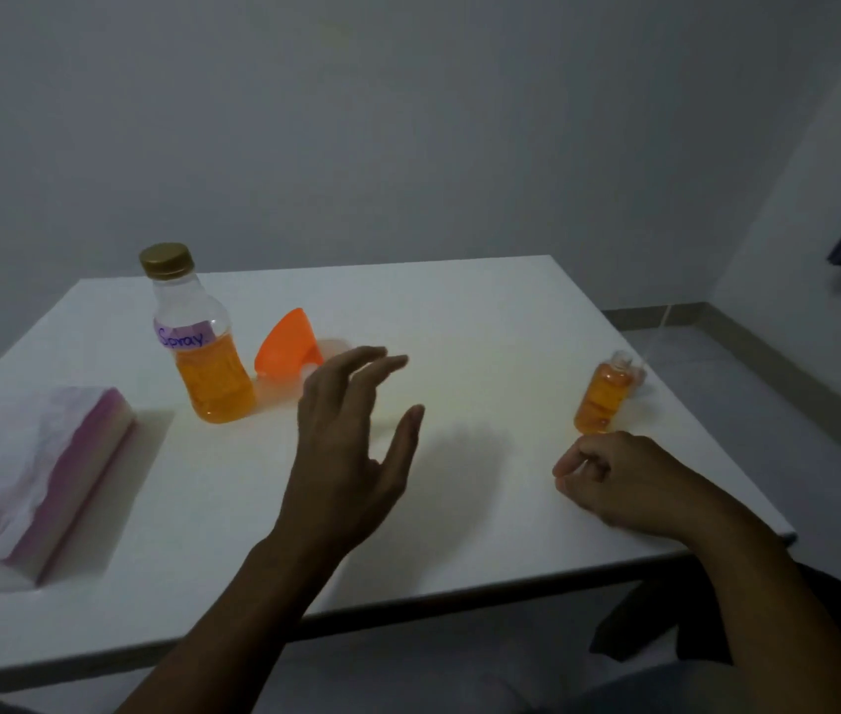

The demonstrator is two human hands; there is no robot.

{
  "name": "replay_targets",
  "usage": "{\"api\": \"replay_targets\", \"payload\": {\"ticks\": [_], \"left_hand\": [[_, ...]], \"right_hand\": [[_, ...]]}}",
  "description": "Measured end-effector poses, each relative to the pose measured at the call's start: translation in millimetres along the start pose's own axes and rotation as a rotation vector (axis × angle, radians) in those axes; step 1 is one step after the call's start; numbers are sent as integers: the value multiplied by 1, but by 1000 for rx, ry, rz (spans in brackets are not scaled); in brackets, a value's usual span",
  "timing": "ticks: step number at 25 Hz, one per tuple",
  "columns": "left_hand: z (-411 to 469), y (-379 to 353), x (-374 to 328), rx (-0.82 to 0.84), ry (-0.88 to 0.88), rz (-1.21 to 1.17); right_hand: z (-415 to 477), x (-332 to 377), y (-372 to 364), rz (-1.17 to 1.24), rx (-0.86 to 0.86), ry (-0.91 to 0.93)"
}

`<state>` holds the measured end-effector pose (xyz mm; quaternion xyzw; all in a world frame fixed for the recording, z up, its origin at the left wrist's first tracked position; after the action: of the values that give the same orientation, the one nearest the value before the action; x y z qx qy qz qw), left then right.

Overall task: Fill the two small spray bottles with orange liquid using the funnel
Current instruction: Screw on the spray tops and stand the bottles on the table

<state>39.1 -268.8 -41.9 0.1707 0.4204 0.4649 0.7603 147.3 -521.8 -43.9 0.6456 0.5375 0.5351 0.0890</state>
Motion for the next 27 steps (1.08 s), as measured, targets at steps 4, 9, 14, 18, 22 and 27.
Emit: {"api": "replay_targets", "payload": {"ticks": [4, 9, 14, 18, 22, 27], "left_hand": [[18, -60, -23, 234, 16, -105], [53, -134, -57, 463, 178, -334], [78, -181, -82, 556, 193, -487], [78, -180, -73, 473, 152, -447], [61, -135, -54, 401, 99, -448], [17, -56, -31, 395, 157, -424]], "right_hand": [[0, -36, 14, -16, -106, -194], [18, -52, 34, -8, -378, -298], [65, -62, 43, 151, -699, -238], [88, -68, 47, 38, -733, -189], [85, -59, 49, 199, -719, -26], [43, -8, 31, 310, -494, 412]]}}
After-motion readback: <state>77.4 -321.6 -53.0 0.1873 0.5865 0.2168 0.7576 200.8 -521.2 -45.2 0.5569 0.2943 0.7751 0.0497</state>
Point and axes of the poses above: each hand's wrist, its own z-axis towards the middle knuckle, its own y-axis out of the back of the hand, x = y × z, the point moved 1 cm from there along z, towards the middle knuckle, and after that the axes turned 10 degrees about x, right-handed, at the moved point
